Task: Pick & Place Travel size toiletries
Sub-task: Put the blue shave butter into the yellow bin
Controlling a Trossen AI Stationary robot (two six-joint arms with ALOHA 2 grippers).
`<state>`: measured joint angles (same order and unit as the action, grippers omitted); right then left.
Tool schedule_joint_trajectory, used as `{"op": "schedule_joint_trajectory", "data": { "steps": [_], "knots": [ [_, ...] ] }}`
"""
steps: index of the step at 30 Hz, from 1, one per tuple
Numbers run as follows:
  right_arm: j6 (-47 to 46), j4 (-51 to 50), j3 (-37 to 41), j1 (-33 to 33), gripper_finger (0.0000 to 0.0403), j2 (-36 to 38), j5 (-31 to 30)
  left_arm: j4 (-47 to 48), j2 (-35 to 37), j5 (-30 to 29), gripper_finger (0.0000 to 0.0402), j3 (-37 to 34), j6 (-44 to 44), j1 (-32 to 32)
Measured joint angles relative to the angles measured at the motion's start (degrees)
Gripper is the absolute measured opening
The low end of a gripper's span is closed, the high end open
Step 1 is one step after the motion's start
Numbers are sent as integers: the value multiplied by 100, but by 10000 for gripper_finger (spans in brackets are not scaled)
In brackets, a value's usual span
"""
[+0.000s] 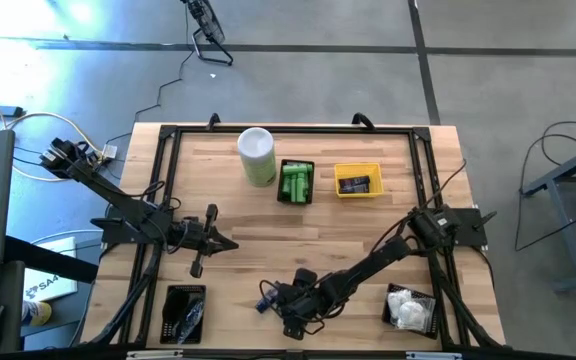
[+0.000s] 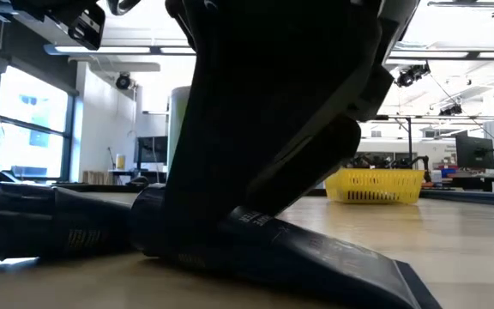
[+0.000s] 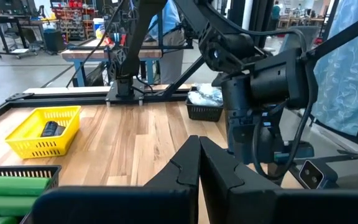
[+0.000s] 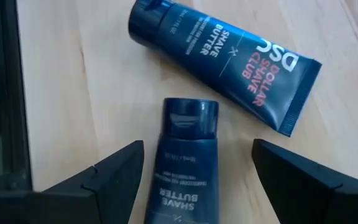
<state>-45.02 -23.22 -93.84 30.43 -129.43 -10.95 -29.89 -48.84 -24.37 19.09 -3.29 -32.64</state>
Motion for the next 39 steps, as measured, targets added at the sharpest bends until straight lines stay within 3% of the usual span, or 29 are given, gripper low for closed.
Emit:
{"op": "schedule_joint_trajectory", "data": {
  "steps": [12,39],
  "knots": [
    [2,-12,6,-4,287,-11,17,0,0,-1,1,0,0,0],
    [11,0,24,-15,130,-7,190,0,0,-3,1,0,-2,0]
  ]
}}
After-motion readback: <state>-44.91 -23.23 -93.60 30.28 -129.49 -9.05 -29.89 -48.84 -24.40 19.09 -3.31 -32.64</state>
